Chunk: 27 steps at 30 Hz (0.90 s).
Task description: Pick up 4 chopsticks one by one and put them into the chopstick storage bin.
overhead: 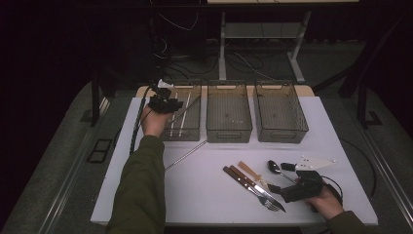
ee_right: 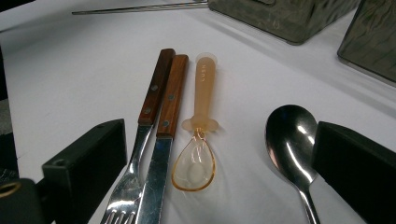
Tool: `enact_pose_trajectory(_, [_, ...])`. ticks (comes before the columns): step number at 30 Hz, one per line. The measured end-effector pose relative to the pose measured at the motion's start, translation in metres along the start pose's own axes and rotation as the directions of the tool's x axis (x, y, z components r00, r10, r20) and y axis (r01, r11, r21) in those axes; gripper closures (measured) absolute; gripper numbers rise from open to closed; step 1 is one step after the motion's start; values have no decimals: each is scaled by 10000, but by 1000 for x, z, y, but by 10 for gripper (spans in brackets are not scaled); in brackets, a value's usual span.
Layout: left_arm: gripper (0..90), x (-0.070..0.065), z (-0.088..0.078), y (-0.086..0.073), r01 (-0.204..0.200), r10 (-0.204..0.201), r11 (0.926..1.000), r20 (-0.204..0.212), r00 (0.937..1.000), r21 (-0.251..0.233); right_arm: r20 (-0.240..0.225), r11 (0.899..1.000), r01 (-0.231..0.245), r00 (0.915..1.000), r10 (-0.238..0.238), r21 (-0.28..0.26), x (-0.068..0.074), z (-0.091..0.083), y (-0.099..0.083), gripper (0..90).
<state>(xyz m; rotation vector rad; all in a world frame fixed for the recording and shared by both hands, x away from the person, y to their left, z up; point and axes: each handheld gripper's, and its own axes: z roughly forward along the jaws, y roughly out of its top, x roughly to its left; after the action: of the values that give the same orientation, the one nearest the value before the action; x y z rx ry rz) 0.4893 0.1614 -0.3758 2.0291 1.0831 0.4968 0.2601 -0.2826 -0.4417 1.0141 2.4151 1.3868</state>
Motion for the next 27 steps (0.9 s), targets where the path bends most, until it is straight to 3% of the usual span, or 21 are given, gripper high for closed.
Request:
enact_pose_trajectory(4, [563, -7, -12, 2, -15, 24, 9999, 584, 9983, -156, 10, 10000, 46, 10000, -46, 22, 0, 0, 0, 38])
enact_pose_trajectory(10, [480, -24, -36, -3, -553, 572, 9983, 1057, 9928, -208, 48, 10000, 88, 9999, -88, 39, 1, 1, 0, 38])
enact_pose_trajectory(14, [434, -35, -50, -14, -572, 612, 9979, 1642, 9845, -289, 80, 9999, 105, 9999, -106, 73, 1, 1, 0, 38])
enact_pose_trajectory(23, [381, -62, -74, -45, -853, 957, 9948, 2188, 9711, -563, 110, 9999, 86, 9999, -87, 80, 2, 2, 0, 39])
enact_pose_trajectory(27, [378, -69, -78, -57, -1085, 1172, 9927, 2069, 9713, -527, 131, 9999, 96, 9999, -97, 85, 1, 2, 0, 38])
